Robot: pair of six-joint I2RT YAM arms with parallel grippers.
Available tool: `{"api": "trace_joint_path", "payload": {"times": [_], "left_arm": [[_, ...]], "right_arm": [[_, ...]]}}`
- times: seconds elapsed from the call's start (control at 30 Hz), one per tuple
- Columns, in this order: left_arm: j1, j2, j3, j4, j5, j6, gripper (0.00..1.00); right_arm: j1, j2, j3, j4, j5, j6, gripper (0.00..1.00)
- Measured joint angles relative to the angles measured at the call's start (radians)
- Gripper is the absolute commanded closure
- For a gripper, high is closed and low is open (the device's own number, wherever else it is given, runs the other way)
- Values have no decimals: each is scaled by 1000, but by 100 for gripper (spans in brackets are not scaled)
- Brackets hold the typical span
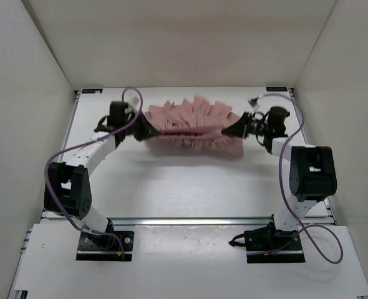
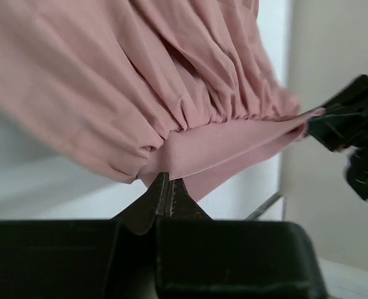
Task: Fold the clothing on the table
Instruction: Flatten the skirt out, then fold the skirt
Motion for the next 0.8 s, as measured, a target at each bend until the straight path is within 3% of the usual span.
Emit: {"api": "trace_joint_path", "payload": {"times": [0.13, 0.3, 0.6, 0.8], "left_arm": [[-69, -71, -328, 19, -65, -2, 100], [-163, -270, -591, 0, -105, -38, 100], [-205, -572, -691, -101, -152, -82, 100], [-202, -617, -673, -157, -110, -118, 100]], "right_arm": [[27, -109, -295, -73, 91, -2, 100], [98, -443, -498, -232, 212, -53, 100], [113, -915, -785, -483, 260, -105, 100], [112, -1029, -860, -570, 236, -101, 100]]}}
